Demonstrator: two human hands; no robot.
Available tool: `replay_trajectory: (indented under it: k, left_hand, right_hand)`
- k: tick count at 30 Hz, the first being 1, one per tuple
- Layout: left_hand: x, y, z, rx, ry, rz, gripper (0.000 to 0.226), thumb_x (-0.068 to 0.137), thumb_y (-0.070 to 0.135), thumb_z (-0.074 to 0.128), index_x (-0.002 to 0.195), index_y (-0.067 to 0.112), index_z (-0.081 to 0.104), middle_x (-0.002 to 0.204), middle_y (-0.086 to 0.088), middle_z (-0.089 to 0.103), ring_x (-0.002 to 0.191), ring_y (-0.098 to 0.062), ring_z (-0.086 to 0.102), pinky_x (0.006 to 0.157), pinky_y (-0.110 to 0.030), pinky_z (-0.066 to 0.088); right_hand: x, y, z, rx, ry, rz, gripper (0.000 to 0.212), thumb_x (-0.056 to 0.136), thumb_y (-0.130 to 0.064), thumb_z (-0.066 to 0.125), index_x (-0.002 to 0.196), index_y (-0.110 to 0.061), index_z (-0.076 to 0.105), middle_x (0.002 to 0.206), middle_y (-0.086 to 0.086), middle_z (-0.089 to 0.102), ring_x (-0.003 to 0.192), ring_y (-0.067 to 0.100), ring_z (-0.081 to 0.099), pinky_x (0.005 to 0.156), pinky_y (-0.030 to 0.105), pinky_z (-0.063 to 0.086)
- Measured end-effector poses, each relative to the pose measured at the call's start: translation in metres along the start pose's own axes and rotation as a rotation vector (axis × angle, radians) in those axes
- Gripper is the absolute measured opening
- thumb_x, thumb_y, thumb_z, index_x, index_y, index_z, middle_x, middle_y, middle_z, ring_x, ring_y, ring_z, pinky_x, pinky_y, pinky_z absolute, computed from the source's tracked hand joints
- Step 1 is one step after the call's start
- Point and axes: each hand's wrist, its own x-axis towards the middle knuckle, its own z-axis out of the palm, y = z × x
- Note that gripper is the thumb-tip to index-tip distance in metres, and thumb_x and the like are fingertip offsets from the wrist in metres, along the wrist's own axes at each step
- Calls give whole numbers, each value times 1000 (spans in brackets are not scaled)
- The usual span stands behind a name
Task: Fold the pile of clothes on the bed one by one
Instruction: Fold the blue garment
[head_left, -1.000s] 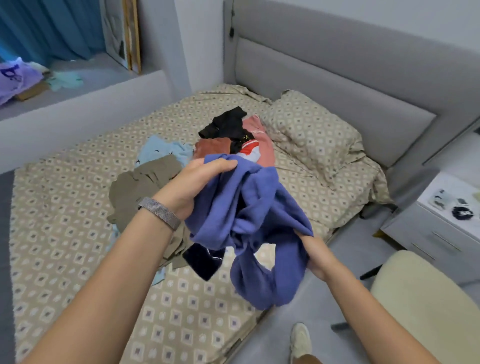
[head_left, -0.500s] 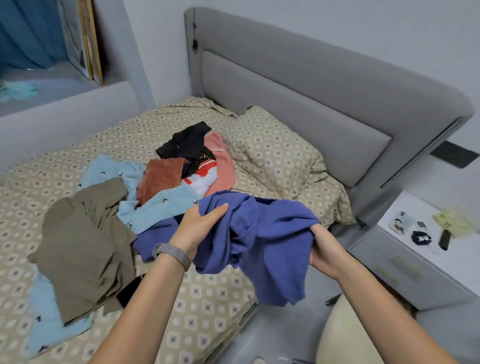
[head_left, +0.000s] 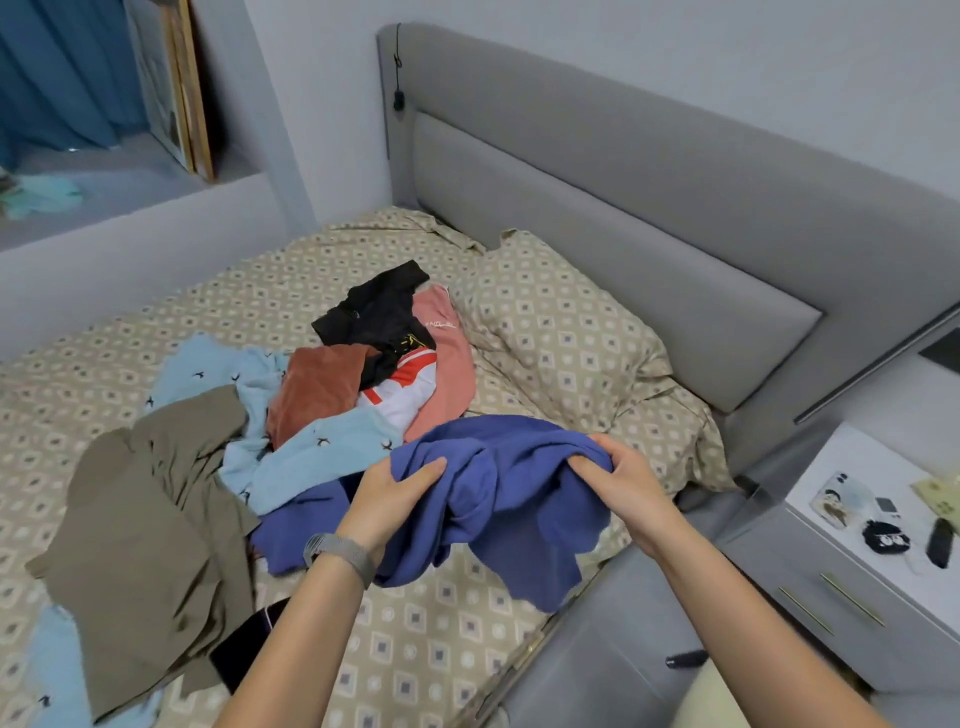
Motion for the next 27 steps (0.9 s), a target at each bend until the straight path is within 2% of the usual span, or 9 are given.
replay_trajectory:
  k: [3, 5, 8, 11, 14, 17, 21, 24, 27]
  left_hand:
    - [18, 11, 8, 11, 4, 4, 20, 89, 25, 69, 105, 14, 69, 93, 0, 73, 84, -11, 68, 60, -17, 50]
    - [31, 18, 10, 9, 10, -1, 21, 88, 25, 69, 106, 14, 68, 96, -1, 72, 87, -13, 67, 63, -19, 51]
    - [52, 26, 13, 18, 48, -22, 21, 88, 26, 69, 106, 15, 68, 98, -1, 71, 91, -16, 66, 70, -25, 52]
    - [70, 30, 18, 5, 91, -39, 21, 88, 27, 69, 106, 15, 69, 99, -2, 72, 93, -19, 66, 73, -28, 52]
    - [91, 32, 29, -32, 160, -72, 22, 88, 27, 69, 107, 16, 68, 101, -2, 72, 94, -20, 66, 75, -31, 53]
    - [113, 33, 51, -97, 246, -115, 25, 88, 27, 70, 109, 14, 68, 104, -5, 72, 96, -24, 66, 80, -36, 53]
    - [136, 42, 102, -172, 364, -175, 18, 90, 22, 67, 104, 12, 67, 97, -5, 71, 89, -20, 66, 67, -29, 50]
    - [149, 48, 136, -193, 367, -185, 18, 89, 23, 68, 105, 14, 68, 100, -5, 72, 92, -22, 67, 72, -31, 53]
    - [156, 51, 158, -228, 413, -194, 19, 88, 24, 69, 104, 14, 69, 100, -6, 73, 95, -24, 68, 80, -37, 55]
  right_hand:
    - [21, -8, -1, 42, -8, 51, 7, 91, -10, 64, 93, -13, 70, 91, 6, 73, 82, 16, 68, 72, 28, 56]
    - [37, -13, -3, 23, -50, 75, 5, 89, -6, 66, 91, -7, 70, 86, 9, 73, 75, 16, 69, 65, 27, 56]
    - [64, -19, -6, -16, -132, 66, 10, 86, -8, 69, 94, -4, 72, 90, 13, 74, 81, 24, 72, 70, 33, 59]
    - [91, -23, -12, 12, -189, 83, 11, 85, -15, 73, 89, -4, 73, 86, 12, 75, 76, 21, 71, 66, 31, 56]
    - [127, -23, -26, 11, -254, 148, 29, 84, -31, 74, 82, -2, 69, 78, 13, 69, 71, 21, 65, 64, 31, 51]
    - [166, -21, -51, 3, -323, 222, 32, 85, -35, 73, 81, -3, 69, 81, 14, 69, 74, 24, 66, 67, 34, 51]
    - [213, -23, -86, -54, -404, 253, 36, 83, -32, 76, 98, 0, 73, 97, 19, 74, 92, 32, 71, 84, 43, 55]
    - [243, -27, -104, -114, -453, 271, 36, 83, -31, 76, 95, 3, 71, 94, 18, 74, 86, 29, 71, 74, 36, 56]
    - [267, -33, -109, -120, -501, 274, 27, 82, -32, 76, 81, -5, 72, 83, 11, 75, 72, 20, 71, 61, 28, 54]
